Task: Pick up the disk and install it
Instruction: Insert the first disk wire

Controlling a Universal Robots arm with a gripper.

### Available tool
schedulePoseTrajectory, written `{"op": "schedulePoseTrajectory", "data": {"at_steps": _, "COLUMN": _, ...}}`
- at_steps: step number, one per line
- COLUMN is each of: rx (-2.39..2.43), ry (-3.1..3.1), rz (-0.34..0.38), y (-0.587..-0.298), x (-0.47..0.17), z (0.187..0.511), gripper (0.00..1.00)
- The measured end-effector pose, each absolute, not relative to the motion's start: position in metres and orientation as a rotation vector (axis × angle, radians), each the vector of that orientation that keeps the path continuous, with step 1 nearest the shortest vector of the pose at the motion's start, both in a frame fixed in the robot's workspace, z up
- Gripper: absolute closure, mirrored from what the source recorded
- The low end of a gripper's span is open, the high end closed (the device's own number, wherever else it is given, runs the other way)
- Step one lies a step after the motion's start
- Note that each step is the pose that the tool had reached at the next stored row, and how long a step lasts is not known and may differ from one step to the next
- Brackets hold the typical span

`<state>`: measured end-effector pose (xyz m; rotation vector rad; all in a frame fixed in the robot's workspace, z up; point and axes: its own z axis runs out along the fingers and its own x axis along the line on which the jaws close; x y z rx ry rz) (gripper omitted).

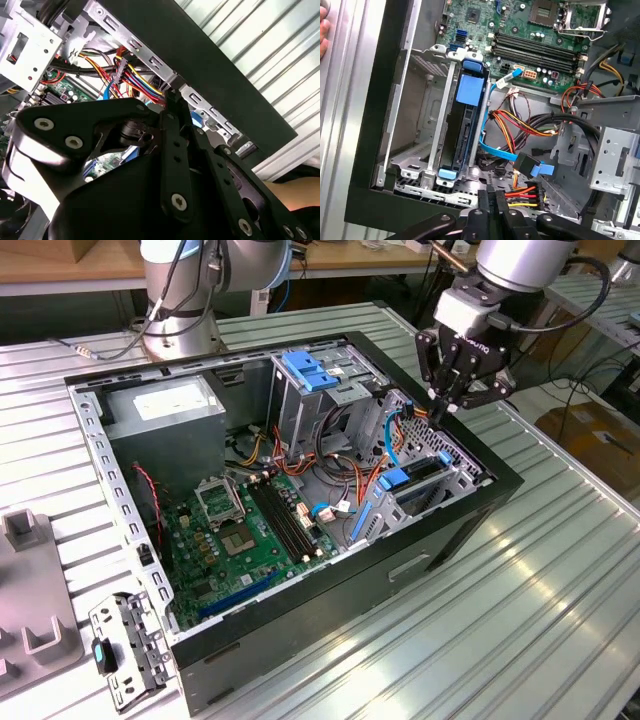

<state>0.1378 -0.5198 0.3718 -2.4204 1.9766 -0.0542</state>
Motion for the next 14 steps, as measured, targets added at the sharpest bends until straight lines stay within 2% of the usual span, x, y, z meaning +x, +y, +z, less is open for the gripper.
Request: {"op": "schedulePoseTrajectory", "data": {"at_steps": 14, "rx": -2.31, "ry": 2.107, "rz": -0.056, "y": -0.527, "x": 0.124, "z": 0.37, "gripper": 0.83}}
